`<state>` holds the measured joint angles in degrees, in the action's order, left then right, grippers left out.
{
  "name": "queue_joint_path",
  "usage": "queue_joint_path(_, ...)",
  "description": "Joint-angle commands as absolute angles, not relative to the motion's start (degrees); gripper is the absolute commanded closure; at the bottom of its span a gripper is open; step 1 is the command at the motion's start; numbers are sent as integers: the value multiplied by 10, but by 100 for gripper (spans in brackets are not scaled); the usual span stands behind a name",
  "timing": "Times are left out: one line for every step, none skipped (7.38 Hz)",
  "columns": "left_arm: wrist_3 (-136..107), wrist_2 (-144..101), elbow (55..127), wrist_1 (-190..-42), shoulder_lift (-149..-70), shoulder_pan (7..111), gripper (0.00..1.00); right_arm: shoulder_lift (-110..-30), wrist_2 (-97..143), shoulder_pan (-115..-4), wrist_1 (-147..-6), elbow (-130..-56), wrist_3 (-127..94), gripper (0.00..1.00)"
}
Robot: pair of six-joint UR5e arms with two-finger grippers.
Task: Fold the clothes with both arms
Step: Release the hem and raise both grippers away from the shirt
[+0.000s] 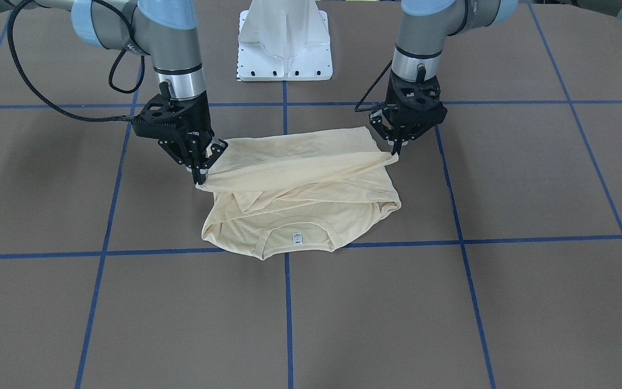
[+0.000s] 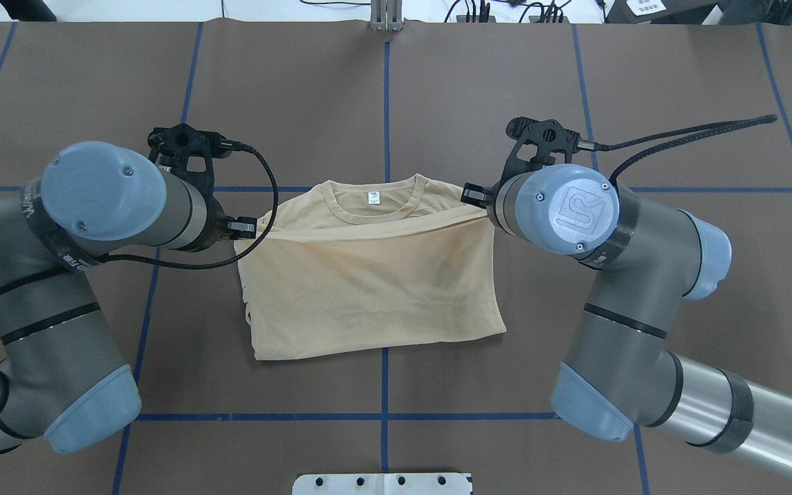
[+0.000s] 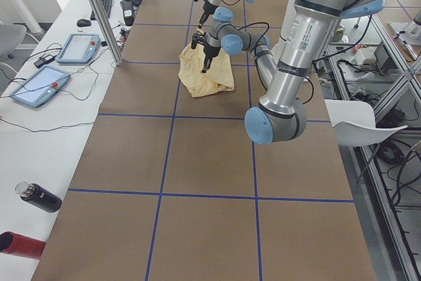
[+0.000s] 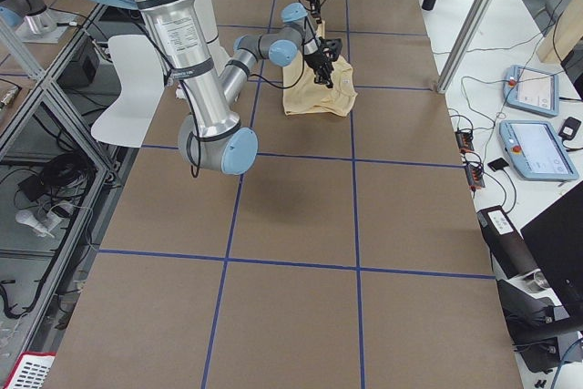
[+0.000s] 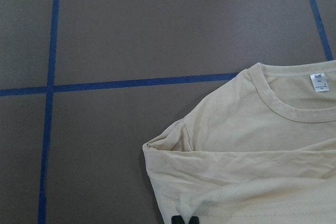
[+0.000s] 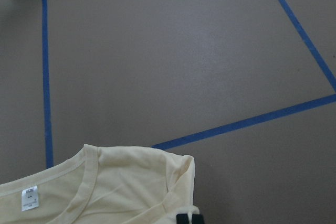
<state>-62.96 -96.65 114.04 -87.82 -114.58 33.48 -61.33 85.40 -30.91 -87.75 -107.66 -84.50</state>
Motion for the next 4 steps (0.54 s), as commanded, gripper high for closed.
queue_joint_path(-628,-956,1039,-950,-1165,335,100,-583,857,-316,-829,-993,-839,100)
queue_joint_path(-628,-956,985,-977,-1183,335,100,-574,856,-316,-793,-949,-838,100)
queue_joint_path(-628,-956,951,-1012,-1185,335,100,-563,854,-318,-775,-922,-838,100)
queue_joint_path(-622,-955,935,-1025,-1184,335,100,-557,854,-322,-775,-917,-838,100)
